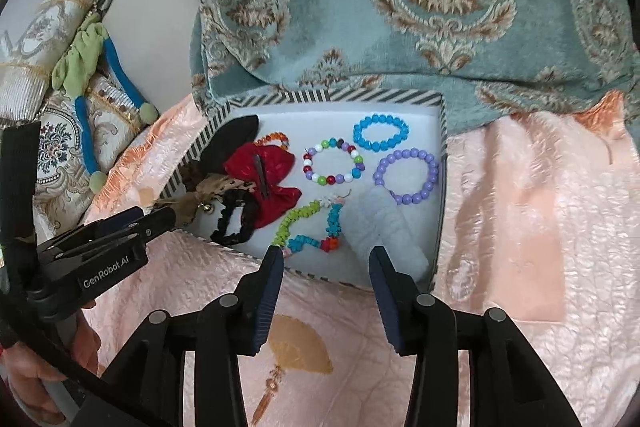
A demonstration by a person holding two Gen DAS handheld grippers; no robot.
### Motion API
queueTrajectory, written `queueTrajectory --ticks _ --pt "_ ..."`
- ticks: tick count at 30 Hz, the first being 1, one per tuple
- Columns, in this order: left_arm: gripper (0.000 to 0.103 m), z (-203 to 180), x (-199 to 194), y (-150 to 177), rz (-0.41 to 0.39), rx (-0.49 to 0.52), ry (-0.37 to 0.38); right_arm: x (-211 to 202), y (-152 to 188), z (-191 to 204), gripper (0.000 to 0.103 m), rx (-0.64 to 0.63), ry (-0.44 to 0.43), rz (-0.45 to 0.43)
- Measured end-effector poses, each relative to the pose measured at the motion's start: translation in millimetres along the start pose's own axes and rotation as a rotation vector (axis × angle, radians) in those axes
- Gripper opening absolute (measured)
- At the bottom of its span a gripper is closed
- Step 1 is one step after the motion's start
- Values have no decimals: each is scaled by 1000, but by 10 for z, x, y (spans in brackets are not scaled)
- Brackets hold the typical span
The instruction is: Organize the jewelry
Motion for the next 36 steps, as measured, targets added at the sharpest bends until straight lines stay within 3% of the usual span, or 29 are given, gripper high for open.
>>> queueTrajectory --ticks 21,26,36 --pt "47 -112 -748 185 -139 -9 -96 -448 120 102 44 9 61 -96" --pt "47 -116 -845 208 -154 -16 -98 -530 115 157 59 -2 69 -127" --pt "47 -88 -992 209 -185 -19 -121 -603 133 197 59 -9 65 -138"
Point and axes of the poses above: each gripper's, at about its wrist camera, not at the fingertips, and x roughly the way its jaws point, z to its left, y to its underside, the point moved 7 cm from there along x, roughly the way its jaws point, and after that the axes turned 13 degrees about x, right-handed, at the moved point
